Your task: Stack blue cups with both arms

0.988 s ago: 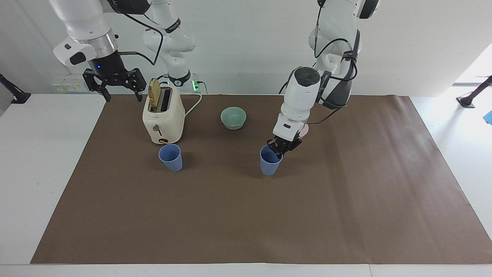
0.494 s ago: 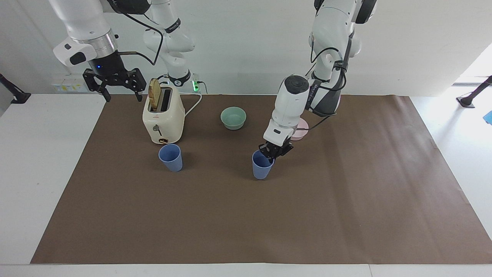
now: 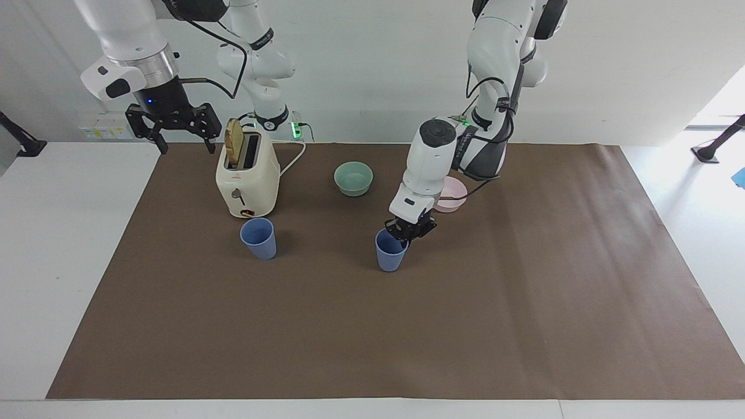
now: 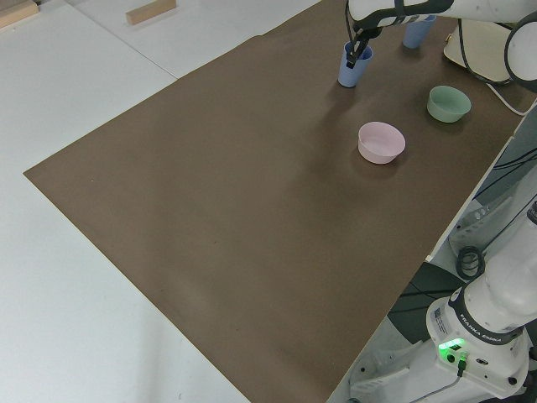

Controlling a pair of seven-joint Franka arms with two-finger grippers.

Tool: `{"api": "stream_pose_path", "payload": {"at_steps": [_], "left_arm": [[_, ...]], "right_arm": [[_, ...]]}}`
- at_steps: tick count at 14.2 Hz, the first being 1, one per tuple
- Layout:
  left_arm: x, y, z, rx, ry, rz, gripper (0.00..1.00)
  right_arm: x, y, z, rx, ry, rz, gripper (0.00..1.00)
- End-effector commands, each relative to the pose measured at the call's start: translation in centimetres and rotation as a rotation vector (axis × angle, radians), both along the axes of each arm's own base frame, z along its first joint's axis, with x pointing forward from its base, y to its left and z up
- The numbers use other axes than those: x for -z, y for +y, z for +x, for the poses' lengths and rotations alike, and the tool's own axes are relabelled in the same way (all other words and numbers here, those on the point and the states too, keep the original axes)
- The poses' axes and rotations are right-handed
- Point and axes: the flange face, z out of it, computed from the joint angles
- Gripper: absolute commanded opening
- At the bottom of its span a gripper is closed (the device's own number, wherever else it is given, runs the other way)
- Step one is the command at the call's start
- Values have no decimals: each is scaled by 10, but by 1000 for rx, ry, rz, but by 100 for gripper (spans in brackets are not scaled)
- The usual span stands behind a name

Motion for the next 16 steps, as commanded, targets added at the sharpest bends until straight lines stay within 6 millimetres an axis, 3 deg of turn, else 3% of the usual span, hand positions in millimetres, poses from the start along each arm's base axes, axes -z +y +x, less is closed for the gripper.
{"api": "stream_pose_path", "payload": {"at_steps": [1,2,4,8,10,12,16], "left_arm": [[-3,0,5,-15,-24,7,82],[-3,2,6,-18,-21,10,100],[-9,12,11,-32,-24,18,100],[-49,49,28,-79,-20,33,100],[-67,75,34,-97,-33,35,100],[-80,114,39,-56,-12,69,100],[-102,193,46,47,33,122,100]], "right_arm": [[-2,-5,-5,-7,-1,2,100],[-2,-5,-5,-7,-1,2,100],[-3,-3,-4,-16,-5,3,100],[10,7,-15,-33,7,2,100],[29,4,-17,-21,7,28,100],[45,4,-11,-22,2,31,100],[119,9,14,-21,14,38,100]]}}
